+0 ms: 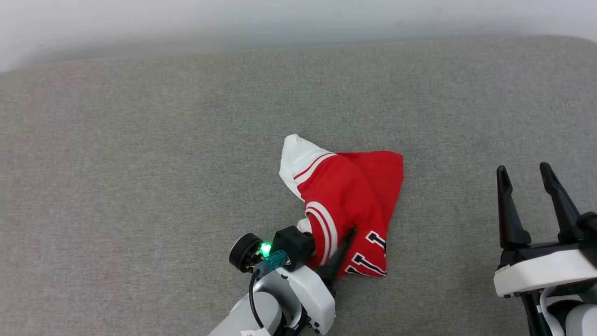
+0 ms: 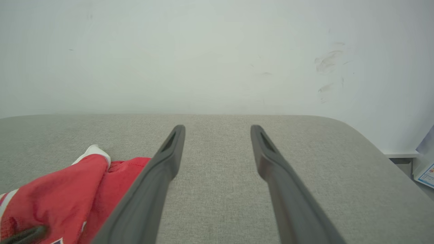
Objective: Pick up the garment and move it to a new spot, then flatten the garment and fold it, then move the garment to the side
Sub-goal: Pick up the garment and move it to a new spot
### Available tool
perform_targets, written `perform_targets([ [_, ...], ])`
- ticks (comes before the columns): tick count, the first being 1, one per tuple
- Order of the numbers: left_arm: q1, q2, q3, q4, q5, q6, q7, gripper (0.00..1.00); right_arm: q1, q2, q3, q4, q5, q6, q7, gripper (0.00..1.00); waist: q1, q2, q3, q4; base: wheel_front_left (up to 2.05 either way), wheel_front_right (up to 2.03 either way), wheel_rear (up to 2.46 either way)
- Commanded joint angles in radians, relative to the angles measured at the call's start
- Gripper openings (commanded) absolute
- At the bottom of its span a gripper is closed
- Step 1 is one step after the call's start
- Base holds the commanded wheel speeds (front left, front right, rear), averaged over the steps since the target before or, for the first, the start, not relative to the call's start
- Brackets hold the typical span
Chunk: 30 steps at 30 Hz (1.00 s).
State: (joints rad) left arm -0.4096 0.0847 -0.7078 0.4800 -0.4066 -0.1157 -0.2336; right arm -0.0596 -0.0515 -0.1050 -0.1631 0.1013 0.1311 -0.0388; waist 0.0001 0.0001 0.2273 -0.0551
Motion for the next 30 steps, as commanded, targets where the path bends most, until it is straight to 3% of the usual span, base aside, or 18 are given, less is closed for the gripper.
perform_targets([
  [1,0.011,-0.007,-0.003,-0.010,0.011,-0.001,-0.017,1.00,0.012,0.002,0.002,0.008,-0.001,-0.001,0.004,1.00,-0.0001,-0.0001,-0.027,0.014,0.00,0.00,0.00],
  [8,0.043,-0.013,0.042,-0.069,0.015,0.031,-0.032,1.00,0.038,0.002,0.010,0.028,0.003,-0.001,0.015,1.00,-0.0001,-0.0001,-0.105,0.040,0.00,0.00,0.00],
  [16,0.120,0.005,0.187,-0.177,0.018,0.089,-0.031,1.00,0.075,0.001,0.017,0.047,0.016,-0.001,0.027,1.00,-0.0001,-0.0001,-0.174,0.074,0.00,0.00,0.00],
  [30,0.278,0.119,0.429,-0.259,0.061,0.181,-0.032,1.00,0.130,0.002,0.020,0.067,0.042,-0.001,0.049,1.00,-0.0001,-0.0001,-0.235,0.093,0.00,0.00,0.00],
])
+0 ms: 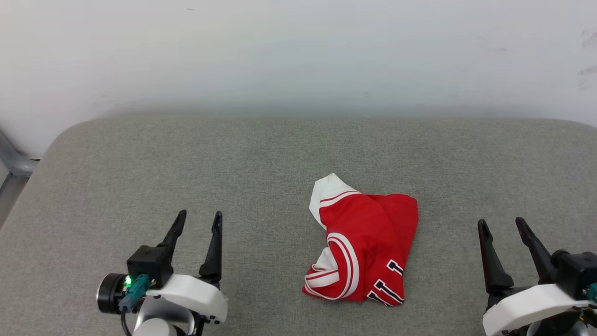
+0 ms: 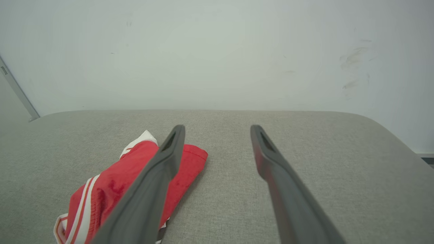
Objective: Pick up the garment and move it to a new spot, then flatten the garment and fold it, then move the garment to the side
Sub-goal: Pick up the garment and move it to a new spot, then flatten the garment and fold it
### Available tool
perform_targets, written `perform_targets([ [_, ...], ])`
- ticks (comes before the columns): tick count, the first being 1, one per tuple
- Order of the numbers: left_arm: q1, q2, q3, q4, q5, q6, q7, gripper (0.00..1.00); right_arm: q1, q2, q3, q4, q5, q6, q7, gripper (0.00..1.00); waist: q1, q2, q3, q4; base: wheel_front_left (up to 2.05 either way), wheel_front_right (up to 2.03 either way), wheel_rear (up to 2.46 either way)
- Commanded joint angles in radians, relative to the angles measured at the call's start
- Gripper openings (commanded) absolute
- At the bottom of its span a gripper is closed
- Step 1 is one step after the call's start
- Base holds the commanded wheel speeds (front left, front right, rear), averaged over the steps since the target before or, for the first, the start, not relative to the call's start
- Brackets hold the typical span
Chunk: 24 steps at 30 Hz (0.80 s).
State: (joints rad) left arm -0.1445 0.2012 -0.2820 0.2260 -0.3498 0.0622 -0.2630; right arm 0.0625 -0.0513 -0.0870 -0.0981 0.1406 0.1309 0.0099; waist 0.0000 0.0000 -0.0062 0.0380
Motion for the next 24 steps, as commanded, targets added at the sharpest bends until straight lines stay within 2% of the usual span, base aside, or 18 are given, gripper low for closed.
perform_targets([
  [1,0.025,0.009,0.016,-0.013,0.005,0.008,-0.002,1.00,0.010,0.001,0.004,0.006,0.004,0.000,0.000,1.00,0.0000,0.0000,-0.004,-0.001,0.00,0.00,0.00],
  [6,0.077,0.031,0.039,-0.039,0.012,0.015,-0.002,1.00,0.024,0.001,0.007,0.012,0.004,0.000,0.004,1.00,0.0000,0.0000,-0.015,-0.003,0.00,0.00,0.00],
  [24,0.098,0.023,0.022,-0.058,-0.007,0.010,-0.002,1.00,0.013,0.001,-0.001,0.023,-0.012,0.000,0.033,1.00,0.0000,0.0000,-0.025,-0.001,0.00,0.00,0.00],
])
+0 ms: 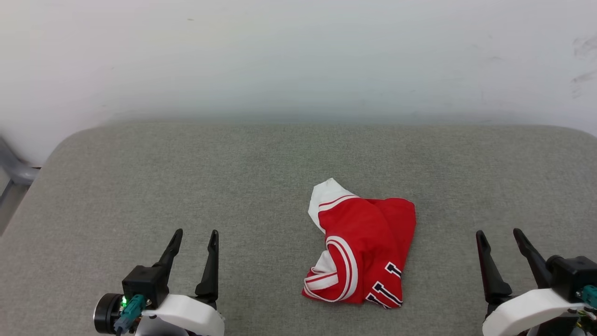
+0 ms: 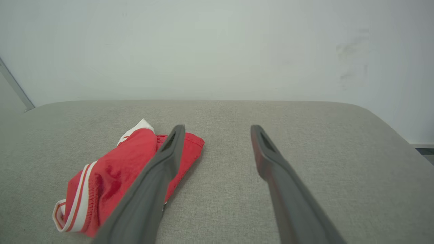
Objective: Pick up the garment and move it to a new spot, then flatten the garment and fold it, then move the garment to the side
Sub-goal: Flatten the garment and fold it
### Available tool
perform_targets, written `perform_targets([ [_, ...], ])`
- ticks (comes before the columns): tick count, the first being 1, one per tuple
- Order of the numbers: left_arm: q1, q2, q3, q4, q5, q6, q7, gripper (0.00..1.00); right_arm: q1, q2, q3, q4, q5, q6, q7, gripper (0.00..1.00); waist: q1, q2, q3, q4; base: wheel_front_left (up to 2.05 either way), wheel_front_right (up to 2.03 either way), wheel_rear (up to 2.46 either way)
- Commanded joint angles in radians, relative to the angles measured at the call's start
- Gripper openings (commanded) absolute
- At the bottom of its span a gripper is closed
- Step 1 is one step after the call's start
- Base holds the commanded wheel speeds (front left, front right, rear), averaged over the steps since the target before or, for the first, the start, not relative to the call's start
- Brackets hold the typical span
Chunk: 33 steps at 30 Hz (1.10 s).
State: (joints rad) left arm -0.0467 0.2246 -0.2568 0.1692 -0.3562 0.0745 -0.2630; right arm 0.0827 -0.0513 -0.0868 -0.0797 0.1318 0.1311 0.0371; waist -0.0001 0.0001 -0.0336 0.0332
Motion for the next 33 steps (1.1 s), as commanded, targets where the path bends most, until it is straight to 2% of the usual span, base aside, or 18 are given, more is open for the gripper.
perform_targets([
  [1,-0.005,-0.002,-0.004,-0.002,-0.002,-0.003,-0.002,1.00,-0.013,0.001,-0.003,0.008,-0.003,-0.001,0.014,1.00,0.0001,-0.0001,0.005,0.007,0.00,0.00,0.00],
  [6,-0.018,-0.019,0.000,-0.006,-0.001,-0.002,-0.002,1.00,-0.054,-0.004,-0.007,0.063,0.010,-0.001,0.129,1.00,0.0001,-0.0001,0.022,0.030,0.00,0.00,0.00],
  [11,-0.036,-0.039,0.002,-0.014,0.012,-0.013,-0.002,1.00,-0.135,-0.057,0.070,0.124,0.063,-0.001,0.310,1.00,0.0001,-0.0001,0.056,0.064,0.00,0.00,0.00],
  [17,-0.063,-0.063,0.014,-0.020,0.031,-0.031,-0.002,1.00,-0.260,-0.145,0.258,0.158,0.160,-0.001,0.523,1.00,0.0001,-0.0001,0.097,0.107,0.00,0.00,0.00],
  [18,-0.063,-0.063,0.014,-0.020,0.031,-0.031,-0.002,1.00,-0.260,-0.145,0.258,0.158,0.160,-0.001,0.523,1.00,0.0001,-0.0001,0.097,0.107,0.00,0.00,0.00],
  [25,-0.084,-0.090,0.037,-0.015,0.052,-0.049,-0.002,1.00,-0.420,-0.224,0.494,0.192,0.235,-0.001,0.656,1.00,0.0001,-0.0001,0.124,0.140,0.00,0.00,0.00],
  [32,-0.084,-0.120,0.055,-0.004,0.070,-0.070,-0.002,1.00,-0.521,-0.276,0.673,0.367,0.294,-0.001,0.731,1.00,0.0001,-0.0001,0.130,0.161,0.00,0.00,0.00],
  [33,-0.084,-0.124,0.057,-0.003,0.072,-0.073,-0.002,1.00,-0.532,-0.277,0.688,0.391,0.304,-0.001,0.734,0.49,0.0001,-0.0001,0.129,0.164,0.00,0.00,0.00],
])
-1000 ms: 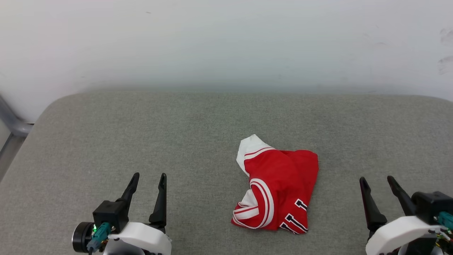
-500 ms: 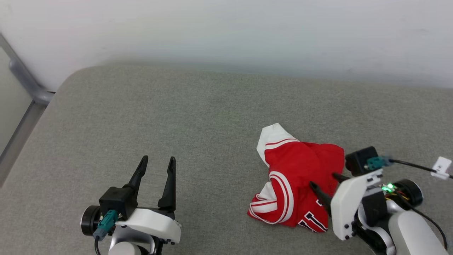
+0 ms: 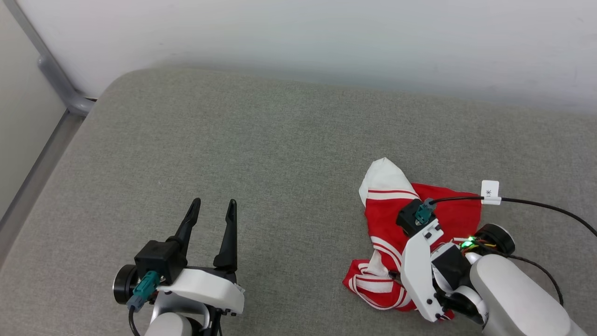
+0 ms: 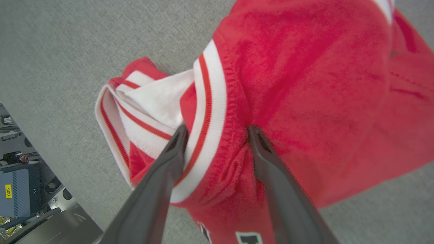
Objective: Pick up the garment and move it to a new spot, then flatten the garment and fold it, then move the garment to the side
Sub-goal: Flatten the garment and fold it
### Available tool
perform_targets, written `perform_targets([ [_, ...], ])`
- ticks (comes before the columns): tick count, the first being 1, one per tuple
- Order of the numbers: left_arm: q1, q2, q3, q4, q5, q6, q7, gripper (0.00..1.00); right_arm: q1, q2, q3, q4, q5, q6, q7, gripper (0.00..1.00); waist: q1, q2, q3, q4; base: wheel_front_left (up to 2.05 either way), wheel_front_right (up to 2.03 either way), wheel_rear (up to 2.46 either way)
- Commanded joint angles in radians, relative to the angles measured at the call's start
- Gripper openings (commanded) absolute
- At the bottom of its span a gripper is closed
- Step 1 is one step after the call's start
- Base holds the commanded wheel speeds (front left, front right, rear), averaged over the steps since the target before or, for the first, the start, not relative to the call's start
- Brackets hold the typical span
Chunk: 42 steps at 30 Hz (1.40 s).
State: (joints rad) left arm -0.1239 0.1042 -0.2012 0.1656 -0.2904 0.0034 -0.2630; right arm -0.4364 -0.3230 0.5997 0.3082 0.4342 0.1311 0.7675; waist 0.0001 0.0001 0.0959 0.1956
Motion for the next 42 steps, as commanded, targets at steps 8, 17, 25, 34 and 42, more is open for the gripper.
perform_targets([
  [8,0.017,-0.016,0.035,0.012,0.022,-0.019,-0.002,1.00,-0.077,0.000,0.018,0.050,0.052,-0.001,-0.092,0.00,-0.0001,-0.0001,-0.021,-0.005,0.00,0.00,0.00],
  [17,0.040,-0.024,0.056,0.014,0.040,-0.033,-0.002,1.00,-0.021,0.002,-0.182,0.000,0.013,-0.001,-0.239,0.00,-0.0001,-0.0001,-0.060,-0.071,0.00,0.00,0.00],
  [25,0.052,-0.026,0.059,0.031,0.047,-0.046,-0.002,1.00,0.210,0.076,-0.567,-0.017,-0.056,-0.001,-0.292,0.00,-0.0001,-0.0001,-0.083,-0.116,0.00,0.00,0.00],
  [34,0.052,-0.027,0.052,0.053,0.049,-0.058,-0.002,1.00,0.451,0.237,-0.850,0.029,-0.091,-0.001,-0.300,0.00,-0.0001,-0.0001,-0.093,-0.124,0.00,0.00,0.00],
  [42,0.060,-0.024,0.049,0.073,0.047,-0.062,-0.002,1.00,0.490,0.271,-0.881,-0.001,-0.120,-0.001,-0.443,1.00,-0.0001,-0.0001,-0.101,-0.120,0.00,0.00,0.00],
])
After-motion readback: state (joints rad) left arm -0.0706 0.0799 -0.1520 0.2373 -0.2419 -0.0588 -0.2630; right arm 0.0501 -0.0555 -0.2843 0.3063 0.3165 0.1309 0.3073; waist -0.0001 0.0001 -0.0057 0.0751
